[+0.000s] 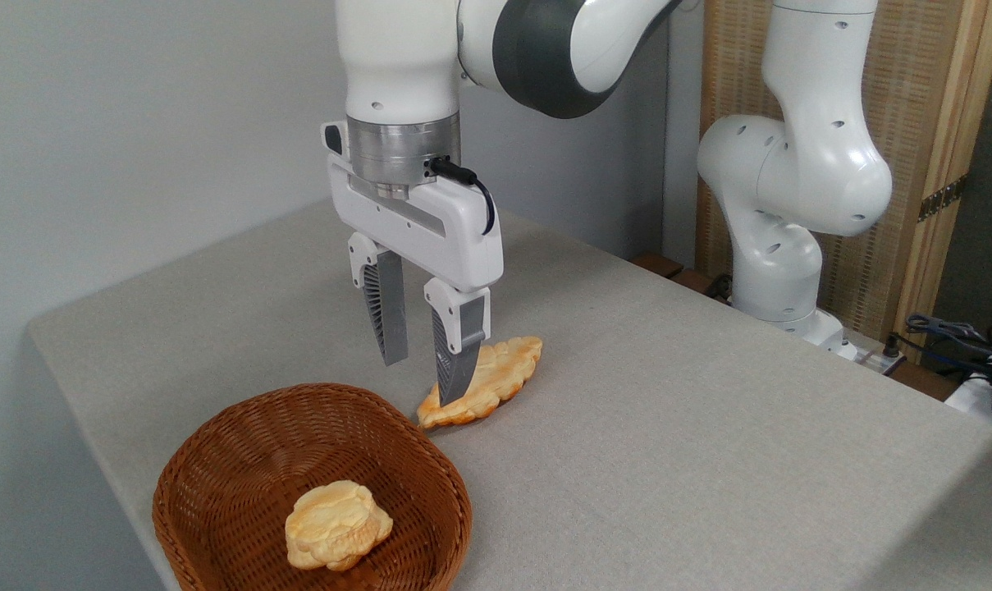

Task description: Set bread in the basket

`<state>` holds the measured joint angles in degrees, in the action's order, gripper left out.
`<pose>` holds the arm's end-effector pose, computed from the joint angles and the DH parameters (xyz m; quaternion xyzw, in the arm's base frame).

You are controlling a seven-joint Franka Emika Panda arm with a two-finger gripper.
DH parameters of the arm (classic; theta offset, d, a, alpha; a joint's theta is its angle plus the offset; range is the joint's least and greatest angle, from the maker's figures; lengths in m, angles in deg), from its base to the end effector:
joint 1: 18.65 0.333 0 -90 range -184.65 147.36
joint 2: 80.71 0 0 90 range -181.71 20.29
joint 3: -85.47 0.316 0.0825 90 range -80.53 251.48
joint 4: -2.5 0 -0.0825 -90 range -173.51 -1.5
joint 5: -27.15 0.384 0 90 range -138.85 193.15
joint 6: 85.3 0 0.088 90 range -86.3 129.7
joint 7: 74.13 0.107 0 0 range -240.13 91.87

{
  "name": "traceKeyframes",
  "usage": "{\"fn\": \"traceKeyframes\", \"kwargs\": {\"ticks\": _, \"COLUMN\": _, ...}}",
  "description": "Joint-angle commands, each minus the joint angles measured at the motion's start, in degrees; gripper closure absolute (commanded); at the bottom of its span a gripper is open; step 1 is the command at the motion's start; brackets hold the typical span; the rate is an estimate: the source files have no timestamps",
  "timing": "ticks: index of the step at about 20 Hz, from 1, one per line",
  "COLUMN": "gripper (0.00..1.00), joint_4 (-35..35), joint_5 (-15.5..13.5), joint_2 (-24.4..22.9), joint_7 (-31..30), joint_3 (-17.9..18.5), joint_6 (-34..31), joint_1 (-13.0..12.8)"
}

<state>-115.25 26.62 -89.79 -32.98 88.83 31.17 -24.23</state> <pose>0.5232 -0.0195 0.5191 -0.9277 0.3670 -0.0670 0.0142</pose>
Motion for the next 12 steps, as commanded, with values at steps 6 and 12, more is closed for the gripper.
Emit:
{"fn": "traceKeyframes", "kwargs": {"ticks": 6, "gripper": 0.00, "joint_4": 1.12, "joint_5": -0.79, "joint_2": 0.47, "joint_7": -0.99, "joint_3": 0.33, "joint_6": -1.24, "joint_1": -0.22}}
{"fn": "traceKeyframes", "kwargs": {"ticks": 12, "gripper": 0.00, "joint_4": 0.85, "joint_5": -0.79, "joint_2": 0.55, "joint_7": -0.81, "joint_3": 0.07, "joint_6": -2.91, "joint_1": -0.22}}
